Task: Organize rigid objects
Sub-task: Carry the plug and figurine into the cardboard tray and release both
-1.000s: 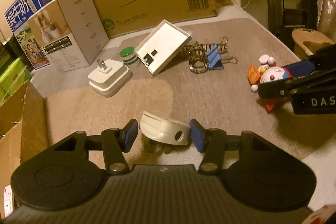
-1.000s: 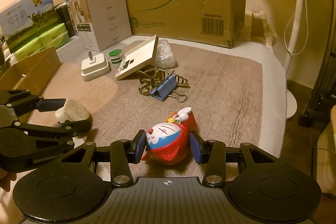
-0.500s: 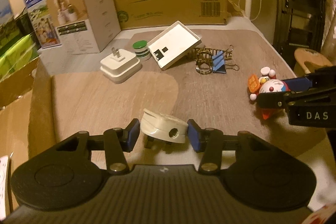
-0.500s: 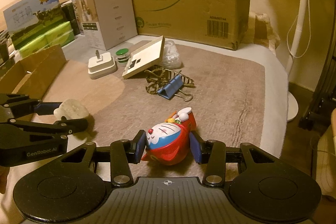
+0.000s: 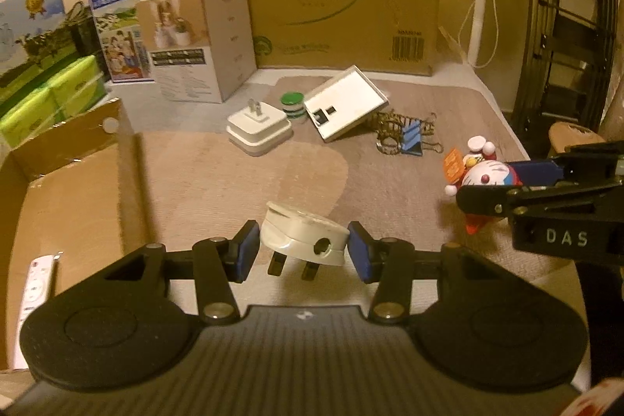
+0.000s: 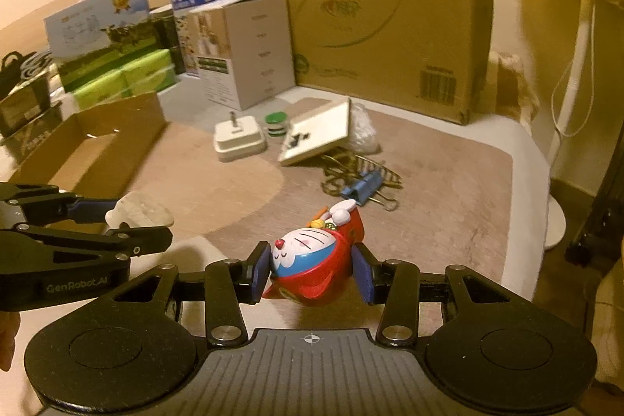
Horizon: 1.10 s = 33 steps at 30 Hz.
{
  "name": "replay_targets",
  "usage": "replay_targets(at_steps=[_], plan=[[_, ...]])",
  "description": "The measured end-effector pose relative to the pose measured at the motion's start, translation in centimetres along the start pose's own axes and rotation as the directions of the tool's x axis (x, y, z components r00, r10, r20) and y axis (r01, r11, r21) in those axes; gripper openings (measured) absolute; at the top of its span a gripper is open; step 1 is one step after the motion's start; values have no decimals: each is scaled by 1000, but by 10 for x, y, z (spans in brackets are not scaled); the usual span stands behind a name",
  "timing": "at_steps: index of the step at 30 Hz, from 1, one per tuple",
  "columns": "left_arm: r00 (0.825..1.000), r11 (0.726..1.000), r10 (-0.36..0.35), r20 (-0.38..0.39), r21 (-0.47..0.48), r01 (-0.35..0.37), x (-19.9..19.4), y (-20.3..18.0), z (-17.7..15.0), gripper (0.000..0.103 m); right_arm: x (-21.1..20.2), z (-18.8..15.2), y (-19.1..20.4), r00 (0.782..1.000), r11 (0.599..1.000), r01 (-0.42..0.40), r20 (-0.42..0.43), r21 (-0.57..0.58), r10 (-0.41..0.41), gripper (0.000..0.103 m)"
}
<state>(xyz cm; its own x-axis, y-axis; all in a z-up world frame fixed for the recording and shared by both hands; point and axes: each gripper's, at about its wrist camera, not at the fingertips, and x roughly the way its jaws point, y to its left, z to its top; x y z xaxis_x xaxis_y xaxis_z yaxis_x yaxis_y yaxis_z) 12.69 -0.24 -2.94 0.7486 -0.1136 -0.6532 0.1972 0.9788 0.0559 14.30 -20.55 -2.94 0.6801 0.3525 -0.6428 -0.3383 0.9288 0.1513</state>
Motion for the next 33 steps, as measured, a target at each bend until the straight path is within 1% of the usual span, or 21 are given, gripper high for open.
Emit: replay_targets(at_steps=[10,20,27,33], plan=[[997,997,60,44,-56,-57,-44,29,1,45,-18,10,43,998,996,-58,37,-64,60,45],[989,985,137,59,-113,-130,-83,68,-12,45,-25,17,96,988,981,-141,47,-133,148,45],[978,967,203,52,-167,-192,-103,107,-27,45,-17,20,136,976,963,-203,39,-180,213,45],[965,945,262,29,-210,-251,-111,148,-40,45,-3,29,169,966,944,-243,37,-224,257,45]])
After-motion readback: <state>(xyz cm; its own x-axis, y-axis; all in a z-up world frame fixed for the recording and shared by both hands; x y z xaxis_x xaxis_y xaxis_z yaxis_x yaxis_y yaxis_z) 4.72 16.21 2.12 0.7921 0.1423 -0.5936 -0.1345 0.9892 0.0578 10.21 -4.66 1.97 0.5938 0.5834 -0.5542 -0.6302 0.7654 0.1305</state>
